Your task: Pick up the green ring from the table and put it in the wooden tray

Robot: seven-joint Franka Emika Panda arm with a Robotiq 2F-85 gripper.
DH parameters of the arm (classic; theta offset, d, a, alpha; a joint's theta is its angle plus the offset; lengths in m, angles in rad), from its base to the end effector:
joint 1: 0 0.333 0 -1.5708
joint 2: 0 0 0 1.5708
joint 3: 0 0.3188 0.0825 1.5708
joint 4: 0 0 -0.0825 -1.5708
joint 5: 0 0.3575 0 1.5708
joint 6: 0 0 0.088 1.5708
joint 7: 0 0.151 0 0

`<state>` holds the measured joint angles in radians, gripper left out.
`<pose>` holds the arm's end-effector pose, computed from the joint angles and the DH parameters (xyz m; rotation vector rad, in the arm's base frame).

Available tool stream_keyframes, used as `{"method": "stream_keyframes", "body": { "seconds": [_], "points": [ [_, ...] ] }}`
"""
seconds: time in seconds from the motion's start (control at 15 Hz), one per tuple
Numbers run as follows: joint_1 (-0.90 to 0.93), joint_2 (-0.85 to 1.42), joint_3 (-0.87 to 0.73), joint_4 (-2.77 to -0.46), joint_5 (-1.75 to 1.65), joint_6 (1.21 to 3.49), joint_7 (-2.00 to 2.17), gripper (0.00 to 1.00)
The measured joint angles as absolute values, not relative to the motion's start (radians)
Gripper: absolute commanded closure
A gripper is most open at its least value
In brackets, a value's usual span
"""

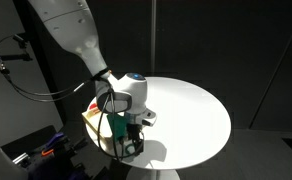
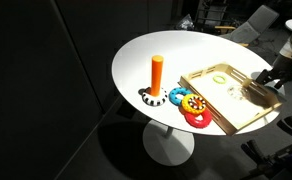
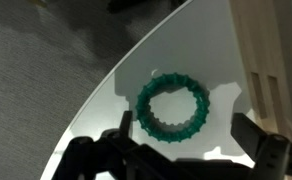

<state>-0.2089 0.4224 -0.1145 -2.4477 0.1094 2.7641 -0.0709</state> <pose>0.4270 -0.1524 0.1097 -3.0824 0.5429 0.1587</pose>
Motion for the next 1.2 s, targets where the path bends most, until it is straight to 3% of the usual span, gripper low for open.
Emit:
{"method": "stream_keyframes", "body": {
  "seconds": [0.07,0.13,0.27,0.47,1.2],
  "points": [
    [-0.209,0.423,-0.115,-2.448,0.109,2.764,-0.071,0.03],
    [-0.209,0.423,-0.116,-2.448,0.109,2.764,-0.071,0.23],
    [-0.209,0.424,-0.117,-2.448,0.109,2.764,-0.07,0.3],
    [-0.209,0.415,-0.121,-2.447,0.109,2.764,-0.07,0.56],
    [-0.209,0.414,-0.155,-2.445,0.109,2.763,-0.067,0.58]
  ]
}}
